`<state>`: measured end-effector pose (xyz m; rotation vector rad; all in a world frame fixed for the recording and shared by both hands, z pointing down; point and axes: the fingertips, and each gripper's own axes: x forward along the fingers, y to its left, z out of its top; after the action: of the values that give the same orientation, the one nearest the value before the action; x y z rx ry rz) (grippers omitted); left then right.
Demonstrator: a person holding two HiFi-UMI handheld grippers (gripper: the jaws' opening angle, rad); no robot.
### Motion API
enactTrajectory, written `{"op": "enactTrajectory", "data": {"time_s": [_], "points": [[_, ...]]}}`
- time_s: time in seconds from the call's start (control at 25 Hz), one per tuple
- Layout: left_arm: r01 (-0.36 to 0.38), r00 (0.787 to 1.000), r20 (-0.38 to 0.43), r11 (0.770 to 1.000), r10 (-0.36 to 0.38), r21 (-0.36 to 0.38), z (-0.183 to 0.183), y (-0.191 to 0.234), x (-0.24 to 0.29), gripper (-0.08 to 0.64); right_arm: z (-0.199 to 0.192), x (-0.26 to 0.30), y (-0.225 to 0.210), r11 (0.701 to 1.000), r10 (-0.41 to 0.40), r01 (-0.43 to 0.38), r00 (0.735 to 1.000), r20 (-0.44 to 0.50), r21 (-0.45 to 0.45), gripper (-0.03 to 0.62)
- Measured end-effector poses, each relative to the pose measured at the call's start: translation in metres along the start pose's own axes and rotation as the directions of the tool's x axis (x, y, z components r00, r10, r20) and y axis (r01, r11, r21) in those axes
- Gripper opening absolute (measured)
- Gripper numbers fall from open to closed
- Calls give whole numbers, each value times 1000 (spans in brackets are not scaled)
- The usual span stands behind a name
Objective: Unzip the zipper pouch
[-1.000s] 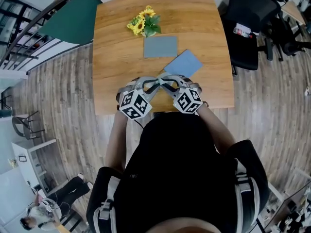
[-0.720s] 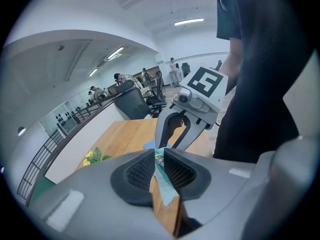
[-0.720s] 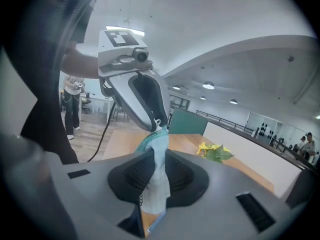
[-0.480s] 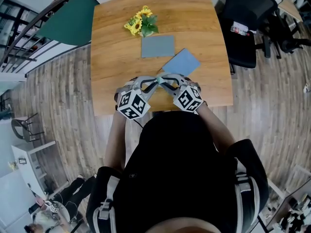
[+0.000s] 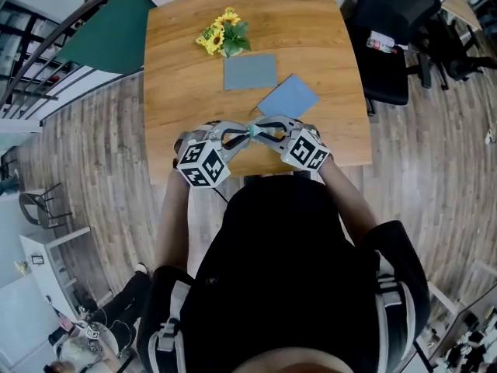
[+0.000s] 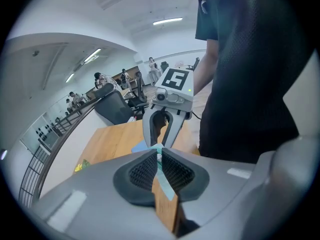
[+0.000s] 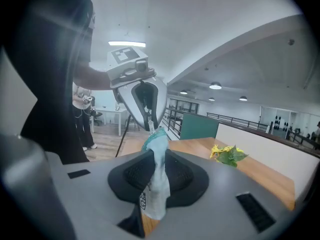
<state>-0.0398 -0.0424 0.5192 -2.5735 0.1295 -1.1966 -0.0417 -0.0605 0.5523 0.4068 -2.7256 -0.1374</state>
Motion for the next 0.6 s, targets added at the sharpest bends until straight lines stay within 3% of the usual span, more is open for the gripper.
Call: {"op": "enactTrajectory", "data": {"time_s": [0.32, 0.6], "points": [[30, 999, 21, 998, -29, -49, 5, -1, -5, 5, 9, -10, -9, 983, -4, -17, 993, 116, 183, 64], [0, 999, 37, 999, 1, -32, 14, 2, -6, 3, 9, -15, -5, 989, 21, -34, 996, 87, 142, 66]]}}
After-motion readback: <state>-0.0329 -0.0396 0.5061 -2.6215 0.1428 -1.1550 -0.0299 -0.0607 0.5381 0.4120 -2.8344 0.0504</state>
